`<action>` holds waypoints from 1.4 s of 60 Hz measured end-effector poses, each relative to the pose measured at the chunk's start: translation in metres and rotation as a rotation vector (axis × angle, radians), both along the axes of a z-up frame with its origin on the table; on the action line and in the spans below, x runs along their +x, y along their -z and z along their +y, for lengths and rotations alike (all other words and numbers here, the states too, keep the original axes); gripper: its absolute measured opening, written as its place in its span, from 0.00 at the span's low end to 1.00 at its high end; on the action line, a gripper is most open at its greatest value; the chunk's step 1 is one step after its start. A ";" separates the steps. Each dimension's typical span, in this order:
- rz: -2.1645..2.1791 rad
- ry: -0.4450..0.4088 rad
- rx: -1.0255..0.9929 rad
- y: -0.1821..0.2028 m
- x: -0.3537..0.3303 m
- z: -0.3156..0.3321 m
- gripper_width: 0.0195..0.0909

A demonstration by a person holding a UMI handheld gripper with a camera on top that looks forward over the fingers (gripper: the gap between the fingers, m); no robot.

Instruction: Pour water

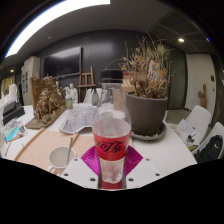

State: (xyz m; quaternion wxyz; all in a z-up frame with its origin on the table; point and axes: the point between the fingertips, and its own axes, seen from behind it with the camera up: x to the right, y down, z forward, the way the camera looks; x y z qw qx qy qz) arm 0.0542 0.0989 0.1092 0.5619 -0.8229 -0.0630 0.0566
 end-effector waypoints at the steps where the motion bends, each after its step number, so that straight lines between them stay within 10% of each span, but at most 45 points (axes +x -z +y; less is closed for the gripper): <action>1: 0.002 -0.001 -0.004 0.004 0.000 0.000 0.09; 21: -0.006 -0.024 -0.001 0.034 -0.002 -0.005 0.21; 30: -0.063 -0.016 -0.029 0.036 0.001 -0.011 0.48; 38: -0.073 0.006 -0.070 0.026 -0.001 -0.029 0.95; 84: -0.101 0.186 -0.142 -0.122 -0.101 -0.309 0.93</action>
